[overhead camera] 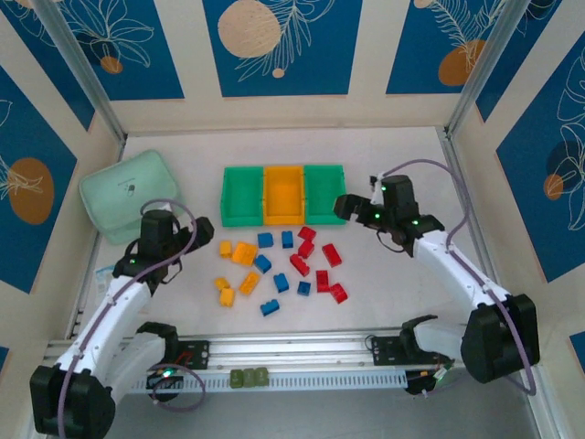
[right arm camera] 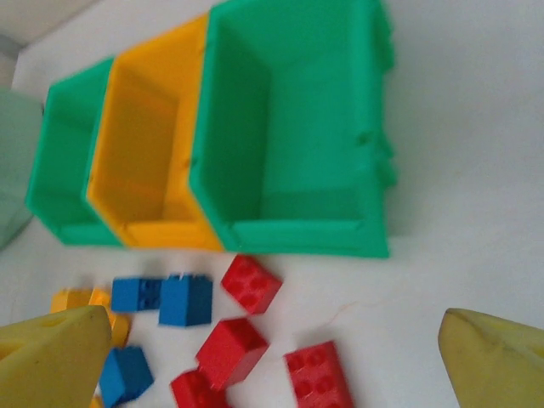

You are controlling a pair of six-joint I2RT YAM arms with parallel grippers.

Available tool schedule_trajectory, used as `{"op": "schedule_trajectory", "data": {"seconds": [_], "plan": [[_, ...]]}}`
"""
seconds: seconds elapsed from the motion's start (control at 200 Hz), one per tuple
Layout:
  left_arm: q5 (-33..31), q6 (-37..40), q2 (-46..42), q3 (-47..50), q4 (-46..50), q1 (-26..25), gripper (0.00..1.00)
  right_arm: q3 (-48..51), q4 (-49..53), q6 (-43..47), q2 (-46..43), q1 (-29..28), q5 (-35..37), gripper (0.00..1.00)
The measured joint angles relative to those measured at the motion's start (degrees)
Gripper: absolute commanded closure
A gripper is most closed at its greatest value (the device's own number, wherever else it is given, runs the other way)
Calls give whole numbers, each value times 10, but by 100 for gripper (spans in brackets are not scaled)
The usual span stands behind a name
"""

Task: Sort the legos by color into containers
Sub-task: Pick up the lego from the center of the table.

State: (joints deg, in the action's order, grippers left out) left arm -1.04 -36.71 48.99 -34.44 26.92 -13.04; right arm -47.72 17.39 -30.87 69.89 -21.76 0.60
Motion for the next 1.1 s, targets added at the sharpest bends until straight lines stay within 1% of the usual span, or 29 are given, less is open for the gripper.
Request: {"op": "schedule_trajectory", "data": {"seconds": [0.12, 0.205, 0.325, 0.435, 0.5, 0.68, 0.8, 0.925, 1.1], "plan": [[8, -12, 3, -2, 50, -26, 0, -5, 12, 0, 27, -56, -3, 1], [13, -19, 17, -6, 75, -47, 2, -6, 15, 0, 41, -90, -5, 1], [14, -21, 59, -24, 88, -89, 4, -7, 12, 0, 56, -131, -7, 1], [12, -19, 105, -42, 89, -116, 8, -14, 11, 0, 70, -158, -6, 1], [10, -18, 135, -50, 87, -121, 11, -19, 10, 0, 75, -165, -6, 1], [-2, -2, 228, -80, 80, -123, 17, -34, 0, 0, 83, -177, -5, 1], [-14, 10, 283, -107, 70, -124, 24, -42, 0, 0, 92, -183, 0, 1], [-23, 11, 318, -120, 50, -124, 31, -45, 0, 0, 96, -188, 4, 1], [-26, 12, 361, -131, 33, -123, 43, -51, 1, 0, 106, -190, 7, 1]]}}
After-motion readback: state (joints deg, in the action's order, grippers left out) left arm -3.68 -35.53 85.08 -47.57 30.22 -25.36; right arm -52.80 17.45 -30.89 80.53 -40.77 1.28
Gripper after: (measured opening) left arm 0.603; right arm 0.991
